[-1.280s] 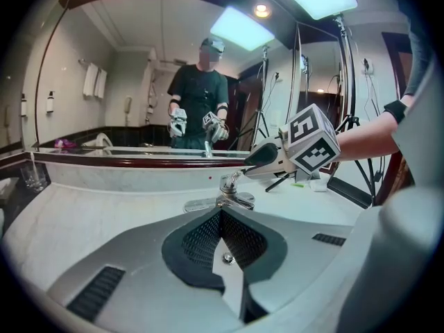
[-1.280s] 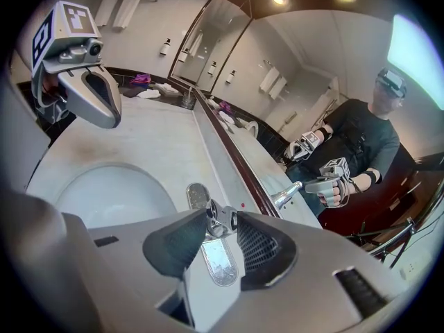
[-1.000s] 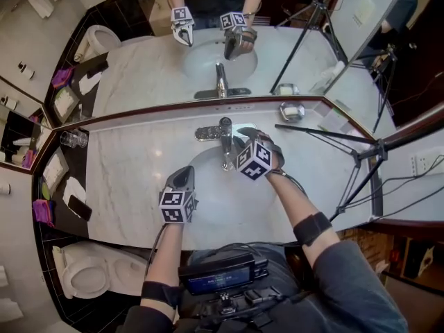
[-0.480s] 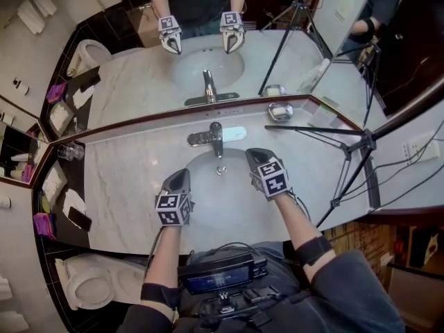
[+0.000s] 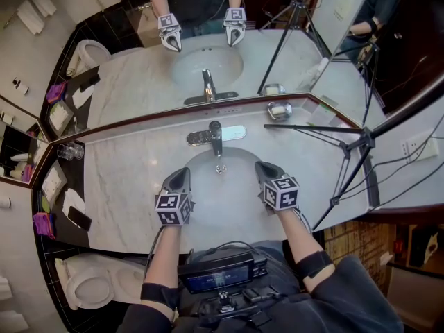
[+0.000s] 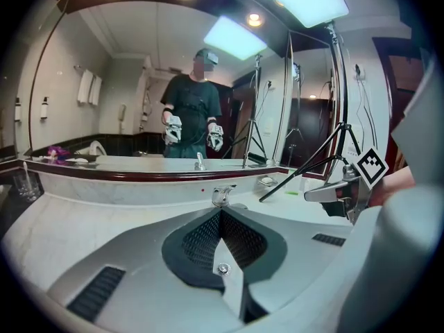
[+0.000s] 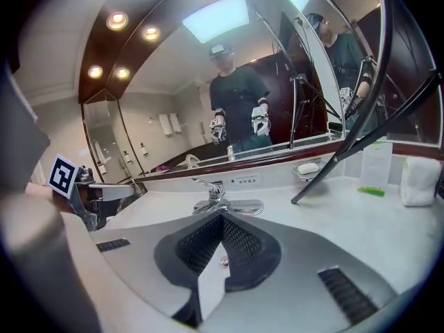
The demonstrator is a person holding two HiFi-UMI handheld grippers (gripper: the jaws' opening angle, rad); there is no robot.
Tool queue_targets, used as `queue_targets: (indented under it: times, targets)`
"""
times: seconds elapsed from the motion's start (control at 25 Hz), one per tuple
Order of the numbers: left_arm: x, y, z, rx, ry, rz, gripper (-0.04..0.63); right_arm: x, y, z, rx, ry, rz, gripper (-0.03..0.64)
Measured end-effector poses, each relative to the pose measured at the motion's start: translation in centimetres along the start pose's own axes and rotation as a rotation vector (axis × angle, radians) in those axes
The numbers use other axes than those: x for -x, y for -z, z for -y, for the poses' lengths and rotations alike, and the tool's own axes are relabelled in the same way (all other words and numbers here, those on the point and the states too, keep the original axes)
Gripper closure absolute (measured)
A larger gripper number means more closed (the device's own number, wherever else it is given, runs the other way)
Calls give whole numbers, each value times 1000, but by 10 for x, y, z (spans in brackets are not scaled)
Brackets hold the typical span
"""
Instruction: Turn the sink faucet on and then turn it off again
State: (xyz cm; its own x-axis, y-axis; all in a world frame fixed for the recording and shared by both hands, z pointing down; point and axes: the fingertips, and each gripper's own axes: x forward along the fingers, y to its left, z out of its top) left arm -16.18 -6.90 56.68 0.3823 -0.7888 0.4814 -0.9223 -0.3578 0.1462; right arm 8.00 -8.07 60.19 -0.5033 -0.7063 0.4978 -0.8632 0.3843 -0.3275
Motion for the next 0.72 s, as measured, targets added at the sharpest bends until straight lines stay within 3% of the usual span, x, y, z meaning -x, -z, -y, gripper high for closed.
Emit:
queue_targets:
  times: [0.32, 0.56, 0.72]
  targets:
    - [-1, 3, 1, 11, -5, -6, 595, -8, -7, -3, 90, 4, 0, 597]
    - [-1, 6, -1, 19, -11, -6, 595, -35, -31, -15, 401, 56, -47, 592]
    - [-1, 7, -3, 19, -13, -7, 595, -62, -44, -32, 580, 26, -82, 513]
